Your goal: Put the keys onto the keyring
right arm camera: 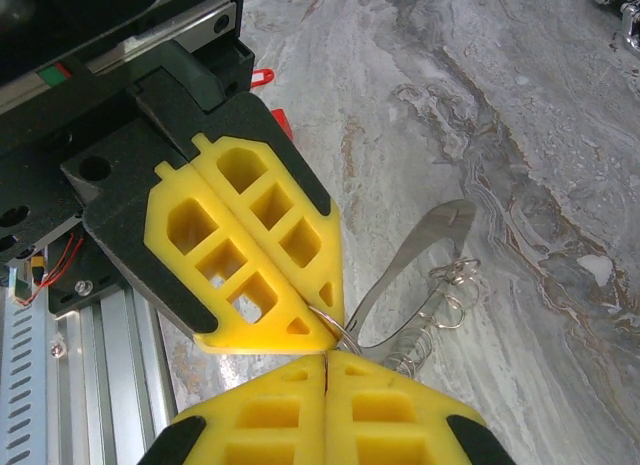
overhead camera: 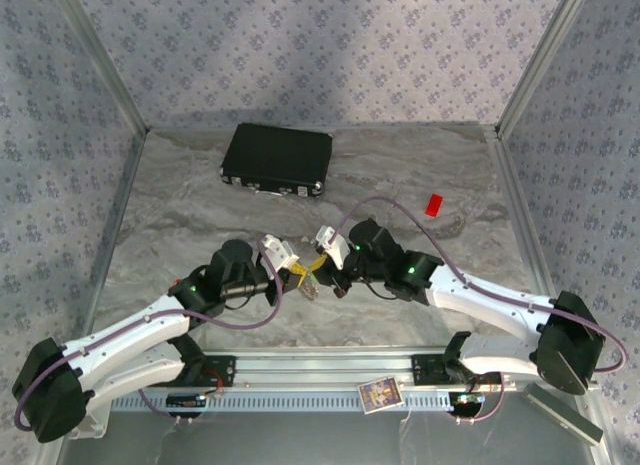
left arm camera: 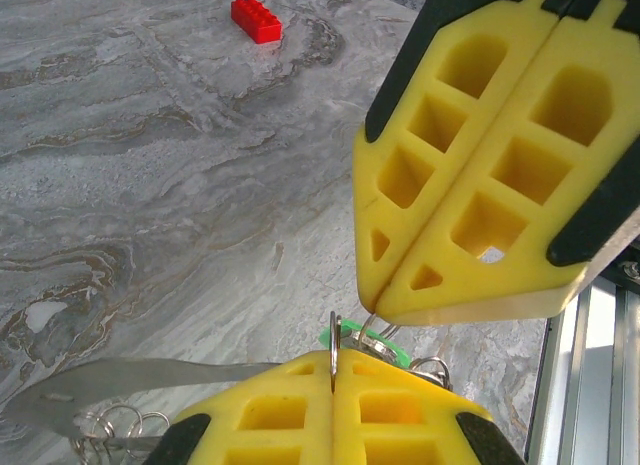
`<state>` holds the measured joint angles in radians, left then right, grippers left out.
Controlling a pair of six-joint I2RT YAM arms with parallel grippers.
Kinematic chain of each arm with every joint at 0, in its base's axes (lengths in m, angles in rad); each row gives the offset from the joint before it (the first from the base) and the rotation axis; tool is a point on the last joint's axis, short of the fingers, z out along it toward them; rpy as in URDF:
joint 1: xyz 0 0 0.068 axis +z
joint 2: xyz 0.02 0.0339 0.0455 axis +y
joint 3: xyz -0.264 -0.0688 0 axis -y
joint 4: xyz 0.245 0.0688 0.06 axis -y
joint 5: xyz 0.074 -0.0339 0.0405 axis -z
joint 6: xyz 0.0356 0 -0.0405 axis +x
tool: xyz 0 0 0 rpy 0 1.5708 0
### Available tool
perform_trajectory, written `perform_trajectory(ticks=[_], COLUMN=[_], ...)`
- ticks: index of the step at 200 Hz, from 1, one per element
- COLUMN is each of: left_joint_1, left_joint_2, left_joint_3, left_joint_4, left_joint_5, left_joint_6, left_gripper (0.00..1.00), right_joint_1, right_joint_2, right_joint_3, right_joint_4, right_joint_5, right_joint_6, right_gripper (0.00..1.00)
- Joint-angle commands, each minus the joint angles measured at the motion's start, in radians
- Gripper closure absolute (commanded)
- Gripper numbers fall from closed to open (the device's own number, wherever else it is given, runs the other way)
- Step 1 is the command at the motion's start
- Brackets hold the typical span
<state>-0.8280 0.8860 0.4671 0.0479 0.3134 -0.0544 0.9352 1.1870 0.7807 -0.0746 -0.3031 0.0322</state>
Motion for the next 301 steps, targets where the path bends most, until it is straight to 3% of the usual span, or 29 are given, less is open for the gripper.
perform_trajectory(ticks=[1, 301], left_joint_1=[-0.009, -0.009], left_joint_2=[0.004, 0.006], left_joint_3=[0.036, 0.052], left_joint_4=[0.001, 0.007], left_joint_5=[0.004, 0.020], left_joint_6=[-0.007, -0.004], left_gripper=[1.00, 1.00], right_joint_1=[0.008, 0.013], right_joint_2=[0.005, 0.023], right_joint_3=[0.028, 0.061], right_joint_4=[0.031, -0.057], right_joint_5=[0.009, 0.178], right_joint_6=[-0.011, 0.022], right_gripper=[1.00, 1.00])
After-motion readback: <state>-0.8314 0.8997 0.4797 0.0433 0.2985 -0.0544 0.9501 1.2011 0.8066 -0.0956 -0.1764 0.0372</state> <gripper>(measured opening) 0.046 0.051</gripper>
